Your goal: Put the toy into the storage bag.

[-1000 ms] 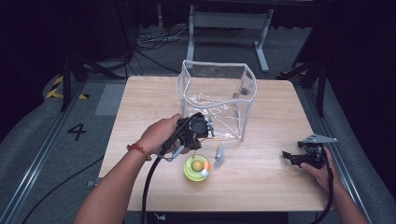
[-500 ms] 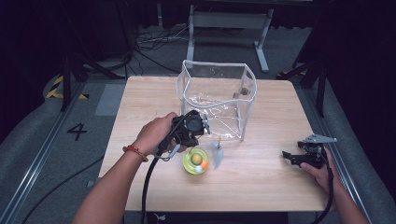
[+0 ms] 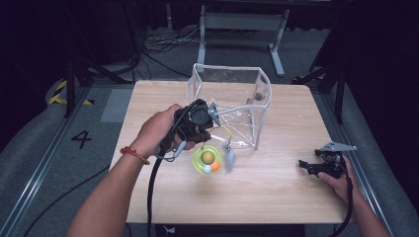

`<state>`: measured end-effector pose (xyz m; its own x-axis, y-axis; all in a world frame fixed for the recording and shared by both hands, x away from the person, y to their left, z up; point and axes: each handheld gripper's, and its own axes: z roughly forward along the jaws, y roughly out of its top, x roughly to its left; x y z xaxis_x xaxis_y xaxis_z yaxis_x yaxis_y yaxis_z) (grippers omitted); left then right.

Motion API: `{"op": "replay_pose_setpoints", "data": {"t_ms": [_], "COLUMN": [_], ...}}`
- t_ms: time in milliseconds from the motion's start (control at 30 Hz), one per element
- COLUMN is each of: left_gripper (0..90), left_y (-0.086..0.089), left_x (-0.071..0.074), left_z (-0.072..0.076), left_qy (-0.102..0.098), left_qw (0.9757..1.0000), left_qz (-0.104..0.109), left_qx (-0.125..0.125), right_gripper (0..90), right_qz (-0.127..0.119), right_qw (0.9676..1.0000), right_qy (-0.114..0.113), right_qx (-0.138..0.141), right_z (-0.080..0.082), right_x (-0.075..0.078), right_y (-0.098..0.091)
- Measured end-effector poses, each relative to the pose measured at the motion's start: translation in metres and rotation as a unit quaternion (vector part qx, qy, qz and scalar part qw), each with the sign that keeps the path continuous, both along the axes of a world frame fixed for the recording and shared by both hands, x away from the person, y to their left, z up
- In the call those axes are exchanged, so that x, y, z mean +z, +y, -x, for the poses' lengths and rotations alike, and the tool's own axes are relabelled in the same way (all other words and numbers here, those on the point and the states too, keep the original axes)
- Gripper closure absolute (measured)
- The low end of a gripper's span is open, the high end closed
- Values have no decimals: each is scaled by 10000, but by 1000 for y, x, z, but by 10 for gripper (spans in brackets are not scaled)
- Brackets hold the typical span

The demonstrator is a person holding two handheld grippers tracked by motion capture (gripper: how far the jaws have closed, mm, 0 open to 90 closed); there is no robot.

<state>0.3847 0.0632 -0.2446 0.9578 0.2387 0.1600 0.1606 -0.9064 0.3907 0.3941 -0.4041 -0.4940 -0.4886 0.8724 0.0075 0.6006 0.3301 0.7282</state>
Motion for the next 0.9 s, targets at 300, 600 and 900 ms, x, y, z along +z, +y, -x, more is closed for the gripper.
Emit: {"op": "replay_pose_setpoints", "data": {"t_ms": [300,600,900], "left_gripper": [883,883,883], "left_y": [2,-1,-5], "left_x": [30,68,100], "left_z": [2,6,1], "left_qy": [-186,-390,-507], "left_qw": [9997,9990,9977], "left_qz": [126,220,452], "left_qx": [31,65,21], "right_gripper": [122,122,122], "right_qz": [-1,-2,-7], "right_qw": [10000,10000,10000], "right_qy": [1,2,5], "right_qx": [0,-2,-10], "right_z": [0,0,0], "right_x": [0,0,0], "right_y": [0,0,0]}}
